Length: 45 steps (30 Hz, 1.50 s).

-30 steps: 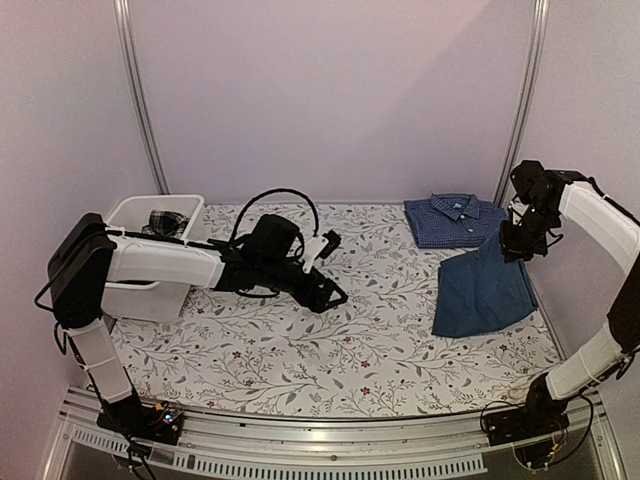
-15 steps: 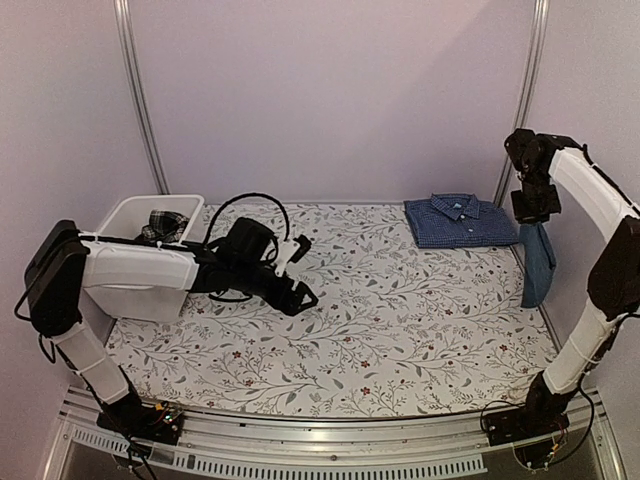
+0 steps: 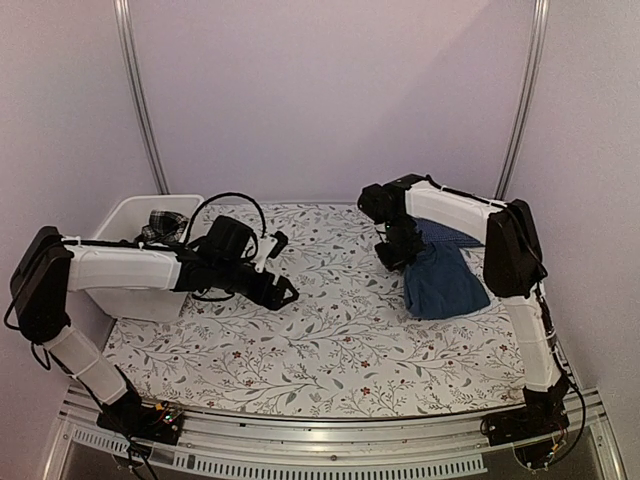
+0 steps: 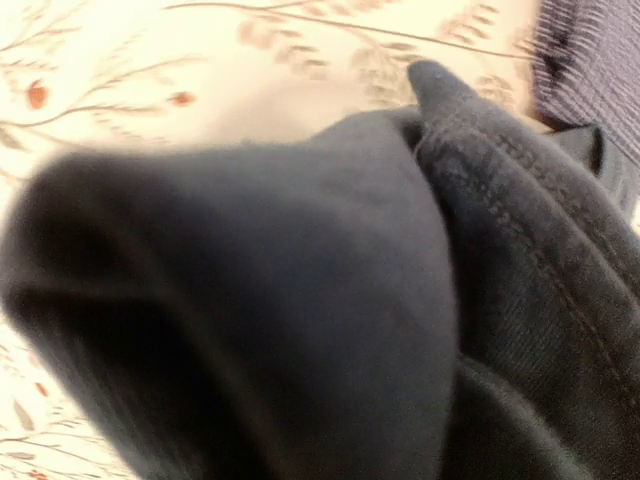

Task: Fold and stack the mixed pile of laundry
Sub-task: Turn over the square-folded T-shirt at the center of the board, then move the square-folded T-shirt to the center of the board.

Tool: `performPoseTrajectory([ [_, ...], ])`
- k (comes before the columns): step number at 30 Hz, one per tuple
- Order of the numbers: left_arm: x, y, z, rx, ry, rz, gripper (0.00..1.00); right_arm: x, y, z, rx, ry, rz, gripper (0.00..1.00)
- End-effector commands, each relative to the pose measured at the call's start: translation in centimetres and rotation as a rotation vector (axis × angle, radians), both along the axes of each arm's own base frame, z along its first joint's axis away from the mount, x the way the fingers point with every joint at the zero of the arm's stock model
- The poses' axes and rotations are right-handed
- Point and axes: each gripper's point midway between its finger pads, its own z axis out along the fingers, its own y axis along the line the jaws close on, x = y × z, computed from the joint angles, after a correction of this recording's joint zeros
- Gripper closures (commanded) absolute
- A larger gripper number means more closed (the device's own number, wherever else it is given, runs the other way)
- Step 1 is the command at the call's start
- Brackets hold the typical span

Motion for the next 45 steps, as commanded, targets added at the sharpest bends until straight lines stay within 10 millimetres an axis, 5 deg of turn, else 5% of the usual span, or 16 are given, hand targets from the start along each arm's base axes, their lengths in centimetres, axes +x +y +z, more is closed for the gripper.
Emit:
performPoseTrajectory([
  [1,0.2,1.3,0.7,-0.037,0.020,0.051,0.09,-1.4,6.6,-1.9,0.199,0.087,0.032,0.98],
  [4,0.4,2.1,0.9,-0.066,0.035,0.088,0.09,-2.4,11.8,-2.4,0.359,0.127,0.075,0.94],
  [7,0.8,2.7,1.4,-0.110,0.045,0.127,0.09,-3.3,17.0,-1.1,0.619,0.196,0.108,0.75],
  [9,1.2,3.1,1.9,-0.138,0.050,0.152,0.09,-4.2,20.3,1.7,0.837,0.246,0.162,0.55],
  [12,1.4,2.3,2.9,-0.184,0.057,0.132,0.08,-4.2,22.1,8.1,1.066,0.209,0.262,0.30],
  [16,1.1,-0.4,4.2,-0.234,0.070,0.043,0.09,-2.3,17.0,11.6,1.171,0.134,0.214,0.28],
  [19,0.9,-3.9,5.1,-0.261,0.062,-0.044,0.10,-1.1,10.3,11.0,1.153,0.063,0.099,0.29],
  [22,0.9,-8.4,4.6,-0.263,0.081,-0.134,0.14,-0.6,3.9,7.5,1.074,0.045,-0.030,0.33],
  [25,0.9,-12.9,3.4,-0.250,0.109,-0.216,0.18,-1.0,-0.3,4.6,1.000,0.044,-0.101,0.37],
  [29,0.6,-18.6,1.1,-0.230,0.170,-0.299,0.25,-2.5,-2.0,0.5,0.930,0.109,-0.134,0.43],
  [31,0.7,-19.7,-1.3,-0.211,0.227,-0.284,0.28,-3.6,-2.4,-1.4,0.911,0.150,-0.155,0.46],
  [34,1.0,-19.2,-4.6,-0.173,0.296,-0.241,0.29,-6.0,-2.6,-4.4,0.895,0.232,-0.194,0.49],
  [38,1.2,-15.1,-8.0,-0.109,0.391,-0.153,0.33,-10.0,-1.1,-5.8,0.902,0.325,-0.171,0.49],
  [45,-0.2,-4.9,-9.4,-0.018,0.408,-0.052,0.34,-18.6,7.6,-3.2,1.024,0.546,0.045,0.46],
])
